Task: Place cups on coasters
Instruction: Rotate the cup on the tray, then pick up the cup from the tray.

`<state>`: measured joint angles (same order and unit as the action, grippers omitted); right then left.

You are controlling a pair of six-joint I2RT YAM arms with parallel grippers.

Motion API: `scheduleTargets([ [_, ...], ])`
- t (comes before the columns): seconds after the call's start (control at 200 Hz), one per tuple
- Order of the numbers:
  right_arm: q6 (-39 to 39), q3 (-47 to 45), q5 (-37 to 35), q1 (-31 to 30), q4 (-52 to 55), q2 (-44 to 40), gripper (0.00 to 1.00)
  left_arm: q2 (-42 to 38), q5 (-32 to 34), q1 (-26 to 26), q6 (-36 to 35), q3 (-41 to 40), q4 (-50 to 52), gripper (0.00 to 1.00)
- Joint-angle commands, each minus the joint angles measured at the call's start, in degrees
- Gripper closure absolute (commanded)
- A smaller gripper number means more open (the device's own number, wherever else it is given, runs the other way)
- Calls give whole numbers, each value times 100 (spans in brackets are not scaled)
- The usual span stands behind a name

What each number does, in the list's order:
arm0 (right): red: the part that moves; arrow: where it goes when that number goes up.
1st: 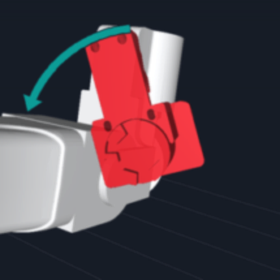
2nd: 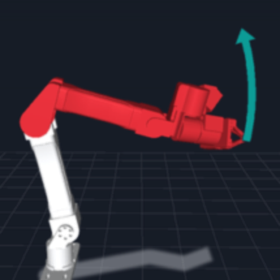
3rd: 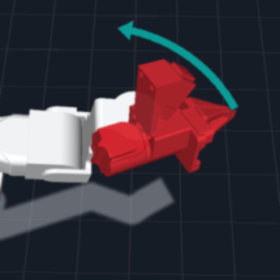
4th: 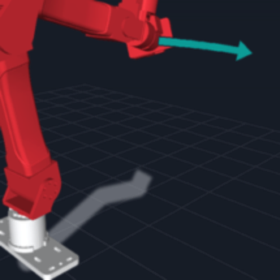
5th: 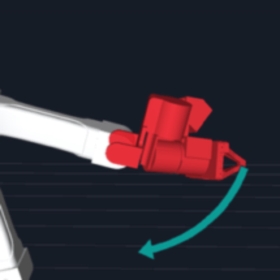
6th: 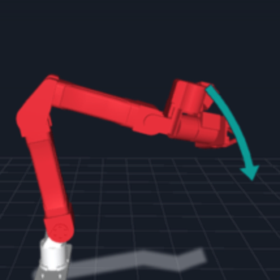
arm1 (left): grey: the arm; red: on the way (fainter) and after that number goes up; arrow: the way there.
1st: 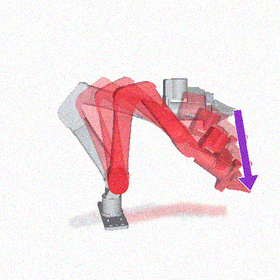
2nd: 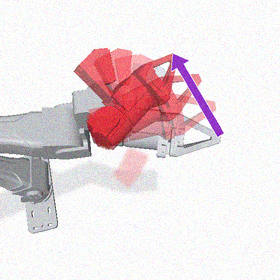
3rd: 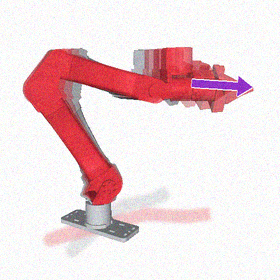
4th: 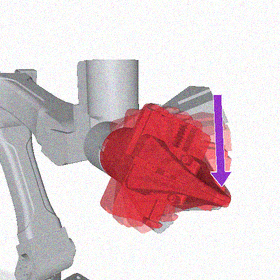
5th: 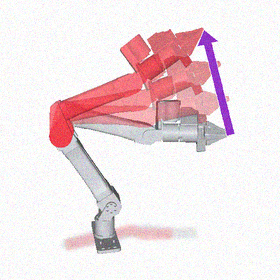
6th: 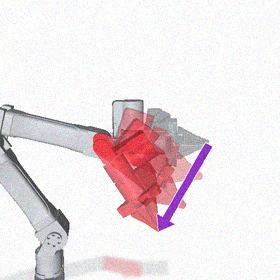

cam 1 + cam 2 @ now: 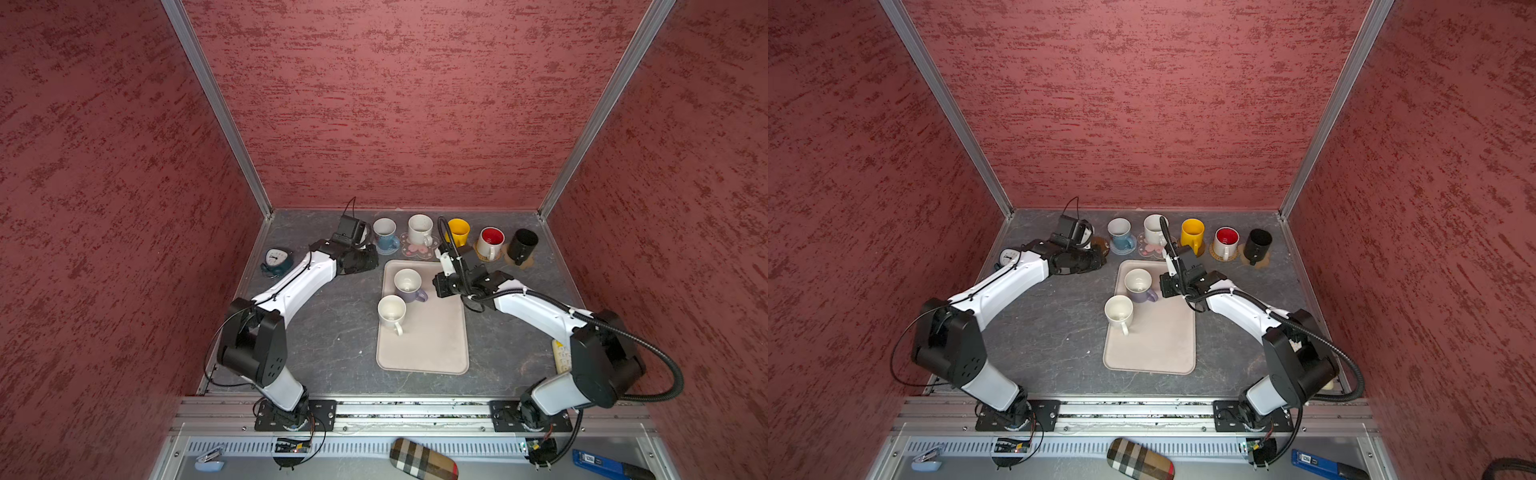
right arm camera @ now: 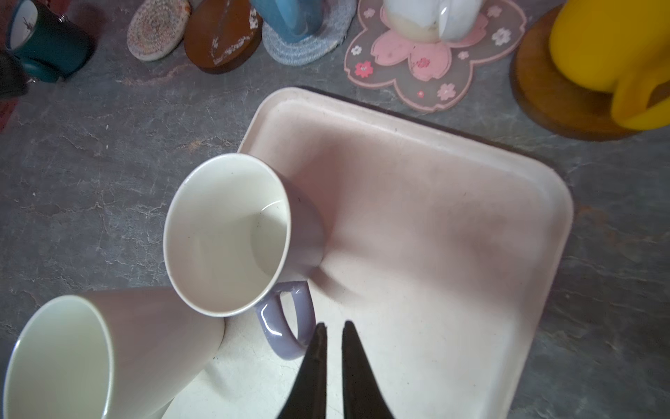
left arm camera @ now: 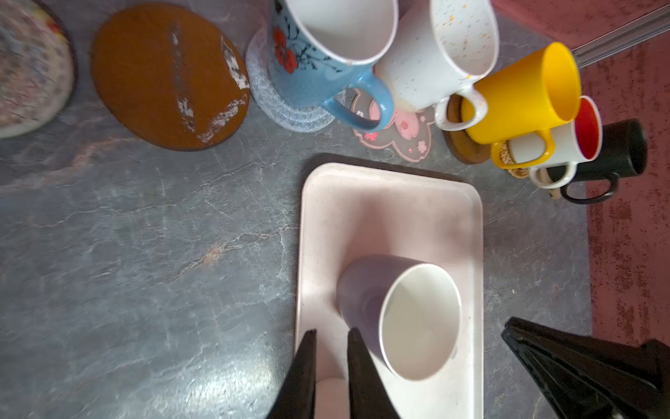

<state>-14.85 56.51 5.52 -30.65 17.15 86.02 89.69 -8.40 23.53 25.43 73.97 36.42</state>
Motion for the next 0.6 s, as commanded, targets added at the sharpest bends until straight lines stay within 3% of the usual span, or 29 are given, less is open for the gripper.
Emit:
scheduleTargets([
  [0.0,-147,57,-315,66,69,-243,84,-482,516,415,-56,-54,960,76],
  [0.165,-407,-151,-387,165,27,-741,63,-1189,1227,1359,572,-145,1882,60],
  [0.386,-739,-582,-656,317,-268,-1288,26,-1449,2018,2873,1790,-126,2758,51],
  [0.491,-916,-912,-650,450,-534,-1629,18,-1311,2229,3509,2430,-272,2884,49],
  [0.596,-1052,-1204,-580,581,-739,-1955,14,-1193,2234,3822,3089,-544,2668,47],
])
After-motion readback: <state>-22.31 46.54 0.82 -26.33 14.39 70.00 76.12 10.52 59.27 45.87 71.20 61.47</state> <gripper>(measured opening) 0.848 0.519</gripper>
